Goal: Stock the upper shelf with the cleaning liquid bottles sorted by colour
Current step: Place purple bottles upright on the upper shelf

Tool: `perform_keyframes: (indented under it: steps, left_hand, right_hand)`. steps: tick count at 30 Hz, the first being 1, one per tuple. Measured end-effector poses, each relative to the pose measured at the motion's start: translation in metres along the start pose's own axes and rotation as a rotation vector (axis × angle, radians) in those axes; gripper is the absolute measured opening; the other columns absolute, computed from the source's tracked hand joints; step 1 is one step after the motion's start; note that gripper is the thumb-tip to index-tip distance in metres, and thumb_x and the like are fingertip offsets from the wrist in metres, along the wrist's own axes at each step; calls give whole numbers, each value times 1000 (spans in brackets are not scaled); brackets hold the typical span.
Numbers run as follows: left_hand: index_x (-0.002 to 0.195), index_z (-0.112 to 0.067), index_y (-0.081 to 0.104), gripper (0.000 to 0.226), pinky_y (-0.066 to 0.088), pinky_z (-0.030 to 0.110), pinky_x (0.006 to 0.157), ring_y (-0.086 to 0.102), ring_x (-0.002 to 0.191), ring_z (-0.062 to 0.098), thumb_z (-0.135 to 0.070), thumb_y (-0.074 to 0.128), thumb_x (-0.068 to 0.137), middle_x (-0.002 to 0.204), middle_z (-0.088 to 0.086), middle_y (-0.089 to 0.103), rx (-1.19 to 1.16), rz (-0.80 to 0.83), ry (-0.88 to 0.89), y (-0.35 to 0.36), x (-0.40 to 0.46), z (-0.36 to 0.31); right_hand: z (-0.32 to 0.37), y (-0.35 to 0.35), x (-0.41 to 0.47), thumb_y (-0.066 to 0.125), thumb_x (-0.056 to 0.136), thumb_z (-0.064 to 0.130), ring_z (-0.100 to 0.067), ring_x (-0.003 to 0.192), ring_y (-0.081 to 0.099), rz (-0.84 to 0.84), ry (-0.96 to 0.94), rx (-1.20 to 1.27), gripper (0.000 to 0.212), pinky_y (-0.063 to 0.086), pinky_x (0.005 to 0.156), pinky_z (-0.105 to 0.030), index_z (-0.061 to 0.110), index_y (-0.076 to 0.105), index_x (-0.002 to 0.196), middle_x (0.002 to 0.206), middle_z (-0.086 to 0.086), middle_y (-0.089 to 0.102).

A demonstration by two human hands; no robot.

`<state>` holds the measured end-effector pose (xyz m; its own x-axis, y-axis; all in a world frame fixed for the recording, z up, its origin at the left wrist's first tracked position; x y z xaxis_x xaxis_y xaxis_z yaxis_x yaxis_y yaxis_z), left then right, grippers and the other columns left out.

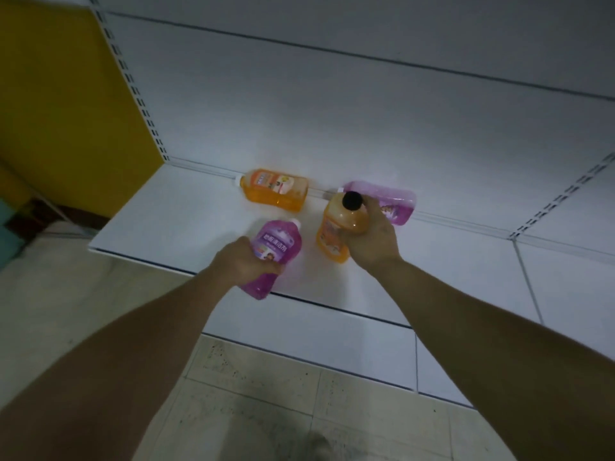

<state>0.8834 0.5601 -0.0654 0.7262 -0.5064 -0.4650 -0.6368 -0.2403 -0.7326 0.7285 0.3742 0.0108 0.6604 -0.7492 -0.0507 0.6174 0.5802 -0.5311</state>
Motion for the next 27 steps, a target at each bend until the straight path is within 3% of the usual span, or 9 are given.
perform_keyframes:
  steps: [2,6,8,10,14,16,22,27]
  left_hand:
    - [100,-17,64,62,51,29,73,65,82,22,-58,78,55,95,6,68,-186,-3,8,-1,-23,10]
    - [89,-15,66,17,46,23,63,62,70,17,-31,67,84,84,8,68,-576,-91,69,-20,-88,7]
    - [84,-14,65,8,48,26,68,62,68,19,-19,62,87,79,9,69,-804,-87,70,-35,-126,0]
    - [83,-15,66,9,50,29,73,63,70,20,-11,59,87,76,6,69,-918,-43,134,-55,-162,-15]
    - [103,-16,64,20,54,18,60,68,66,7,-7,63,86,88,0,70,-881,13,386,-99,-236,-53]
    - [108,-12,61,27,55,18,60,69,71,10,-5,66,83,95,5,70,-871,32,477,-117,-266,-71]
    - [101,-18,52,38,55,38,82,66,92,23,-2,74,76,105,6,65,-903,21,686,-162,-343,-132]
    - [111,-22,50,43,55,34,79,66,95,18,-11,74,77,108,2,66,-911,-4,828,-187,-380,-188]
  right_hand:
    - [9,-8,-16,71,79,18,-17,110,57,-33,15,66,61,44,90,-27,30,46,133,119,9,60]
    - [46,-28,-69,73,81,10,-10,94,58,-67,59,308,59,48,75,-20,19,43,130,104,11,56]
    - [72,-40,-102,71,82,8,-7,92,57,-101,47,389,59,45,69,-16,16,43,133,107,8,55]
    - [101,-55,-134,68,84,9,-4,89,56,-149,19,444,56,46,66,-16,19,42,133,105,9,53]
    - [158,-97,-191,58,94,15,-6,92,59,-272,-74,497,46,51,65,-19,26,40,135,108,8,53]
    - [183,-120,-214,54,96,18,-4,90,59,-333,-119,502,47,52,65,-17,27,37,139,107,11,52]
    - [240,-193,-261,45,100,32,-17,109,57,-503,-240,448,45,49,96,-38,31,32,143,124,3,53]
    - [272,-249,-283,41,102,31,-5,94,60,-567,-334,452,42,52,78,-25,32,31,142,104,15,53]
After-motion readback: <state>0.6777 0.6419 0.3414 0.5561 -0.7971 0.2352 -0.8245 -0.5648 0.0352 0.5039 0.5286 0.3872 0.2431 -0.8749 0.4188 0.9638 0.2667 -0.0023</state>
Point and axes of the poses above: each hand's wrist, its own x-axis towards the middle knuckle, its own y-axis out of the palm, z = x × y, the point moved 7 cm from there along x, towards the middle knuckle
